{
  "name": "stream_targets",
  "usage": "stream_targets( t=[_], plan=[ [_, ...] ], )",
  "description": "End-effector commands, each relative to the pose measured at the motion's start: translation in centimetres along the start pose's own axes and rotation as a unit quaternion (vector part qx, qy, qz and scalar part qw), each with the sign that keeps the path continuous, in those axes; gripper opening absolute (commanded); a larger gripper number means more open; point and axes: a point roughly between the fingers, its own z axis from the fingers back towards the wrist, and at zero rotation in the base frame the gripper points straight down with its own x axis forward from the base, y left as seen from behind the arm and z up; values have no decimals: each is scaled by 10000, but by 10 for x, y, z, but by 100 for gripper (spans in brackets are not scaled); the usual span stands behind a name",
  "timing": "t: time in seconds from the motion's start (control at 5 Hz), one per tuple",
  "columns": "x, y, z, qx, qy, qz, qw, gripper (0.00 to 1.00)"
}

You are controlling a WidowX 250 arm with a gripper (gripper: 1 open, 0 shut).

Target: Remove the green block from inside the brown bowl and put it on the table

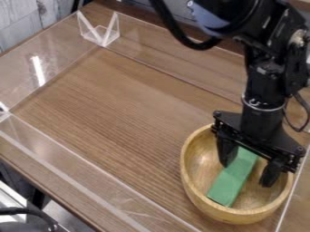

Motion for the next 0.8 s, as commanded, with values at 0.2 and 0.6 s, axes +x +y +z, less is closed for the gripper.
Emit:
stream_targets(
  t=[0.2,0.6],
  plan=[
    [5,2,-9,-44,-167,2,9999,100],
    [5,3,-18,-44,-165,22,9999,0]
  ],
)
